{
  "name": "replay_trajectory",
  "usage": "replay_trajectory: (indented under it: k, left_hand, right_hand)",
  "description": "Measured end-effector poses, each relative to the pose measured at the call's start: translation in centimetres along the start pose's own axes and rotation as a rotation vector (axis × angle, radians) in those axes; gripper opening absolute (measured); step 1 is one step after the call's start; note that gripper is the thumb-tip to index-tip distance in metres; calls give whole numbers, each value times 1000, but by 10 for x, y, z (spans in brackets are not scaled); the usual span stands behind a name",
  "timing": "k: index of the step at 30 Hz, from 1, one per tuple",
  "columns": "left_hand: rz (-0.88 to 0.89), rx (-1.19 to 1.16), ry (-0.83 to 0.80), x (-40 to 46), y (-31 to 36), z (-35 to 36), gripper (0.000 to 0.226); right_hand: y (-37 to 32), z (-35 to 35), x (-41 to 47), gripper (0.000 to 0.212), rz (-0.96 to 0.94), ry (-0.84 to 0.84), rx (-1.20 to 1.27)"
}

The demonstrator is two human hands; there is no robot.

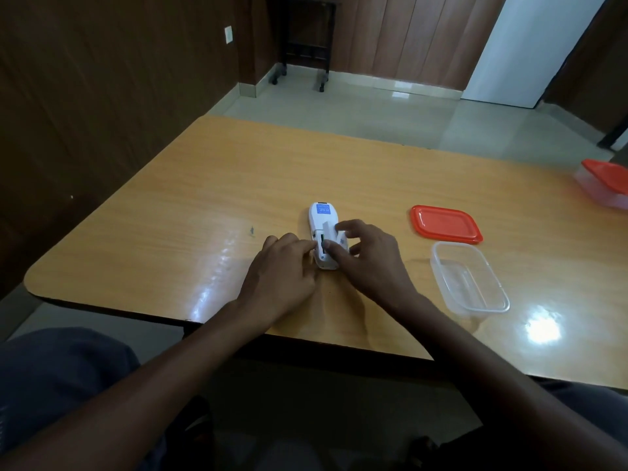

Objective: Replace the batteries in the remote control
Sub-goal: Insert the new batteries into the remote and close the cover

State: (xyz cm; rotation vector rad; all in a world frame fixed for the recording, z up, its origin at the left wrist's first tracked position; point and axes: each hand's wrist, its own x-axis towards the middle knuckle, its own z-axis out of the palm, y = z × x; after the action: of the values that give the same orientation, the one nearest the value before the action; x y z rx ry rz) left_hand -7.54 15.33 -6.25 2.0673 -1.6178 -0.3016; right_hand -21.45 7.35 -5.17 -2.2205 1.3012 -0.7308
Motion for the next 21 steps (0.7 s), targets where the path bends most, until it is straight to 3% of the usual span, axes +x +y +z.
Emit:
replay_trajectory:
  k: [11, 16, 19, 21]
  left_hand:
    - [-220, -521, -136, 6, 2, -8, 44]
    - [-406, -1012, -132, 8, 5, -11, 31]
    - [-458, -1327, -223, 11, 5, -12, 22]
    - [-473, -1425, -238, 13, 2, -12, 26]
  right_hand:
    - [-2, 21, -8, 44, -191, 49, -187]
    - [-2, 12, -4, 47, -56, 114, 2]
    - [-4, 4, -2, 48, 71, 60, 169]
    - [-7, 3, -6, 44, 50, 50, 200]
